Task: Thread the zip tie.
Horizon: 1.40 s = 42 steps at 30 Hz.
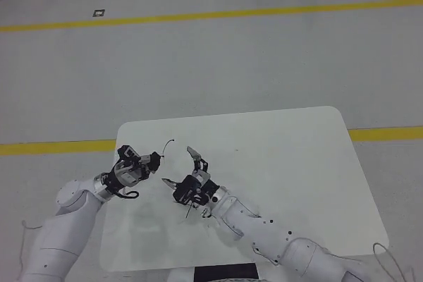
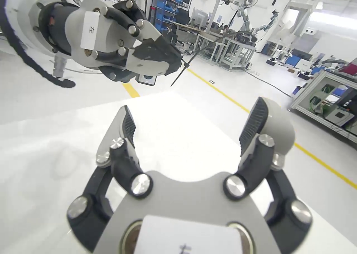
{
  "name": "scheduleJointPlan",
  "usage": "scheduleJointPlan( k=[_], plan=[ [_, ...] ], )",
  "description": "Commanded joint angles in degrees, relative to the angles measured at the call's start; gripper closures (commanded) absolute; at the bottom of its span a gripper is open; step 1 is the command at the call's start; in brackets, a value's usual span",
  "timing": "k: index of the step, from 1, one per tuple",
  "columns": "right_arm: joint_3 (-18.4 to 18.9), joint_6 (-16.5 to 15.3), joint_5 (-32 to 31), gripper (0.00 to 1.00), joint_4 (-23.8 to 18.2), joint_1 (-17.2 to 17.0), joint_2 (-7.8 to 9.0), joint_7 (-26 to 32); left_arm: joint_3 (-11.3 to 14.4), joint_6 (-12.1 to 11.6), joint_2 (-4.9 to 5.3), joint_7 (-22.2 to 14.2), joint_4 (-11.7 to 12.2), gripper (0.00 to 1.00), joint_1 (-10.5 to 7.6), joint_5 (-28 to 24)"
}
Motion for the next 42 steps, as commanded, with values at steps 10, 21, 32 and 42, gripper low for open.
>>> scheduleJointPlan(
  k=[10,21,32,42],
  plan=[
    [-1.1,0.2,0.0,0.00,-0.2,0.4,-0.33,-2.8,0.0,0.0,0.00,0.0,0.0,1.00,0.00,0.0],
    [-3.8,2.8,0.0,0.60,1.6,2.2,-1.55,-1.6,0.5,0.6,-0.16,1.6,-0.7,1.00,0.19,-0.7],
    [-4.3,4.8,0.0,0.69,2.4,2.7,-2.00,-1.6,0.5,1.6,-0.29,1.2,-0.5,1.00,0.26,-2.5],
    [-4.3,5.9,0.0,0.74,2.4,2.6,-2.19,-2.0,0.5,1.8,-0.34,1.1,-0.4,1.00,0.25,-2.7]
  ],
)
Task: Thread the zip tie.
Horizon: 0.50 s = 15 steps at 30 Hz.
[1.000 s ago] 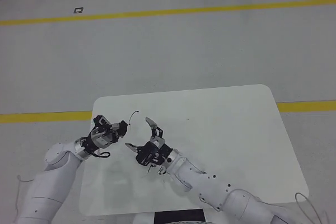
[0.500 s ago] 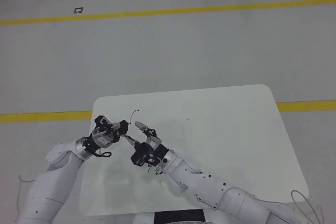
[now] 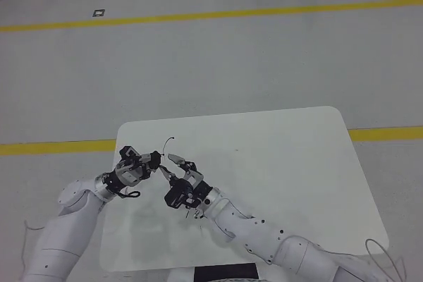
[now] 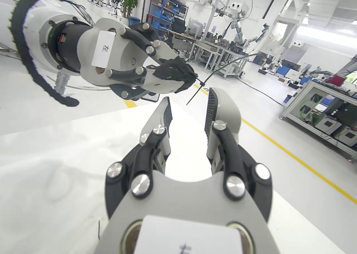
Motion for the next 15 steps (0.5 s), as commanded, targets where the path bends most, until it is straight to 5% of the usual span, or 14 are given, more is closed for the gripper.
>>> scheduleJointPlan(
  k=[1,15],
  plan=[
    [0.0,0.1,0.0,0.75,0.0,0.0,-0.03,-0.1,0.0,0.0,0.00,0.0,0.0,1.00,0.00,0.0],
    [0.2,0.0,0.0,0.76,0.3,0.1,-0.42,0.1,0.0,0.0,0.00,0.0,0.0,1.00,0.00,0.0]
  ],
)
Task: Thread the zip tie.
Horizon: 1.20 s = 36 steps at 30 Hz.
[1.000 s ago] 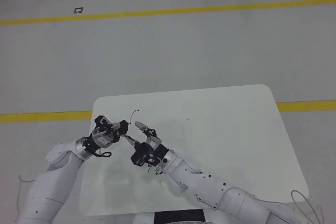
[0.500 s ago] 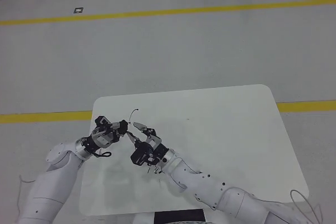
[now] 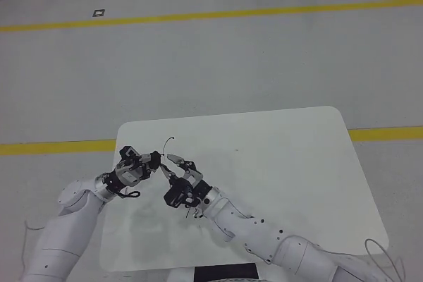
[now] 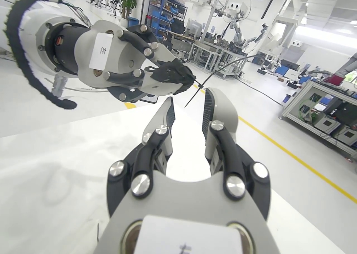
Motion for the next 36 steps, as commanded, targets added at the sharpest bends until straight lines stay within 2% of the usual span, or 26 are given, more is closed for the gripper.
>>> scheduleJointPlan(
  k=[1,13,19,21,36],
  plan=[
    [0.0,0.0,0.0,0.76,0.1,0.1,-0.09,0.0,0.0,0.0,0.00,0.0,0.0,1.00,0.00,0.0],
    [0.3,0.1,0.0,0.78,0.3,0.4,-0.56,0.3,0.0,0.0,0.00,0.0,0.0,1.00,0.00,0.0],
    [0.6,0.3,0.0,0.90,0.5,0.3,-0.81,0.4,0.0,0.0,0.00,0.0,0.0,1.00,0.00,0.0],
    [0.6,0.5,0.0,1.00,0.6,0.3,-0.87,0.4,0.0,0.0,0.00,0.0,0.0,1.00,0.00,0.0],
    [1.7,1.3,0.0,1.00,0.6,-0.6,-0.42,0.0,0.0,0.0,0.00,0.0,0.0,1.00,0.00,0.0]
  ],
)
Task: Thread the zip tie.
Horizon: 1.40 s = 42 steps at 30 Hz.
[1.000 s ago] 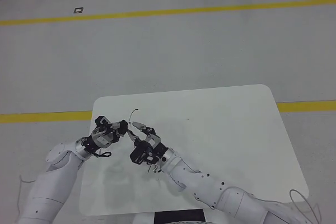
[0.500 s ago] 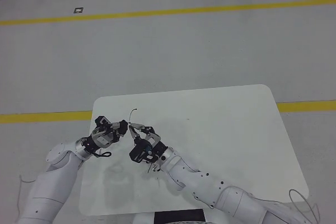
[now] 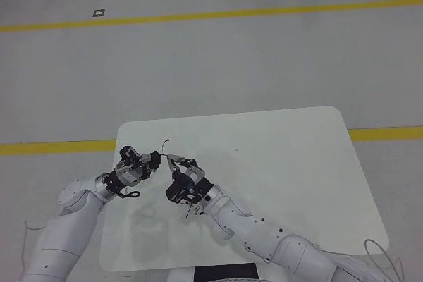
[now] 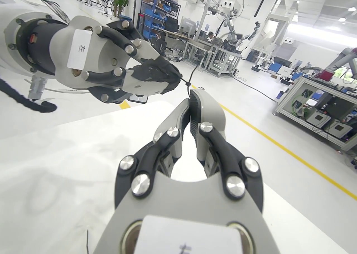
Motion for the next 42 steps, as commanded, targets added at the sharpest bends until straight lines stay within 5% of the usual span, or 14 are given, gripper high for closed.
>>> scheduleJointPlan(
  k=[1,42],
  plan=[
    [0.3,0.0,0.0,1.00,-0.1,-0.2,0.12,-0.1,0.0,0.0,0.00,0.0,0.0,1.00,0.00,0.0],
    [4.7,-1.4,0.0,1.00,-3.1,-3.7,2.58,-1.1,0.0,0.0,0.00,0.0,0.0,1.00,0.00,0.0]
  ],
)
